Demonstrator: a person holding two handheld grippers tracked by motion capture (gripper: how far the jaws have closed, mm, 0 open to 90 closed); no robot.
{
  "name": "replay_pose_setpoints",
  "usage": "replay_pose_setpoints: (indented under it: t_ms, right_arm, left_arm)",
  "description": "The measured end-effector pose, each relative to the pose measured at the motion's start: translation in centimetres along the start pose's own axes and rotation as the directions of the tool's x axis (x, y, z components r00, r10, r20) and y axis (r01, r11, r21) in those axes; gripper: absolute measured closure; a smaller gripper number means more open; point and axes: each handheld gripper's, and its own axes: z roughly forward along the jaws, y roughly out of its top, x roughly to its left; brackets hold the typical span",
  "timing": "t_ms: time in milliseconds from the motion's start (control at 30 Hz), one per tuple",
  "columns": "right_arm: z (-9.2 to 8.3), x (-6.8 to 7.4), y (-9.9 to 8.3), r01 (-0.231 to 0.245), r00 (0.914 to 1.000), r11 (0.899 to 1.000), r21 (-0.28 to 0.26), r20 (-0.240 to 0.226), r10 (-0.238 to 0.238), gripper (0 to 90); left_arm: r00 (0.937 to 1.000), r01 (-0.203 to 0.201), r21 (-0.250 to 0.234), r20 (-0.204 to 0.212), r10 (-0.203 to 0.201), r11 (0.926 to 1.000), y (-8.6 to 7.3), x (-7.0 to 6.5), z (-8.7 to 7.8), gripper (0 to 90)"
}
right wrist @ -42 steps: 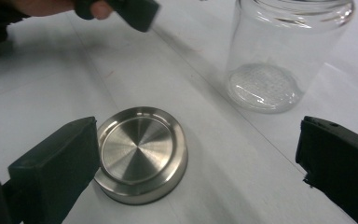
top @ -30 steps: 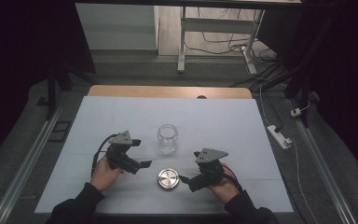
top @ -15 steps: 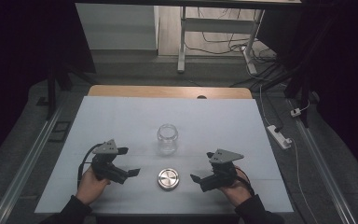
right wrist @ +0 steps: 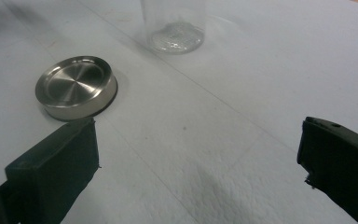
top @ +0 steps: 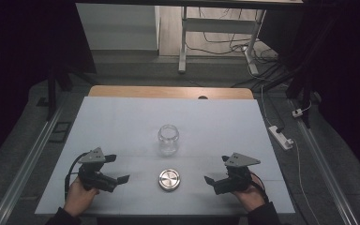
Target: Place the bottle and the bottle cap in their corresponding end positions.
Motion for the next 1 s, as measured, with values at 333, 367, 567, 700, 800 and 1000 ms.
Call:
replay_pose_setpoints:
  t_ms: [333,367,567,700,800,1000]
  right_arm:
    - [-1.5,-0.6,-1.1,-0.031,0.9986,0.999,0.005,0.044,0.031,0.0]
    - [-1.6,-0.7,-1.2,-0.034,0.9983,0.999,0.003,0.047,0.034,0.0]
    - [-2.5,-1.1,-1.8,-0.056,0.9959,0.998,0.004,0.071,0.056,0.0]
    - [-3.1,-1.3,-2.3,-0.071,0.9934,0.997,0.008,0.091,0.070,0.0]
    - [-3.6,-1.4,-2.7,-0.080,0.9905,0.997,0.011,0.113,0.078,0.0]
    - [-4.7,-1.7,-3.4,-0.115,0.9831,0.993,0.009,0.145,0.112,0.0]
  left_arm:
    - [0.9983,0.043,0.000,-0.039,-0.043,0.9991,-2.0,-0.2,-2.0,0.0]
    - [0.9978,0.051,-0.001,-0.042,-0.051,0.9987,-2.3,-0.2,-2.2,0.0]
    - [0.9942,0.079,-0.006,-0.073,-0.079,0.9968,-3.5,-0.2,-3.5,0.0]
    - [0.9897,0.099,-0.003,-0.104,-0.099,0.9951,-4.2,-0.3,-4.2,0.0]
    - [0.9869,0.109,-0.005,-0.119,-0.109,0.9941,-4.7,-0.3,-4.7,0.0]
    - [0.9791,0.124,-0.007,-0.162,-0.124,0.9923,-5.7,-0.5,-5.7,0.0]
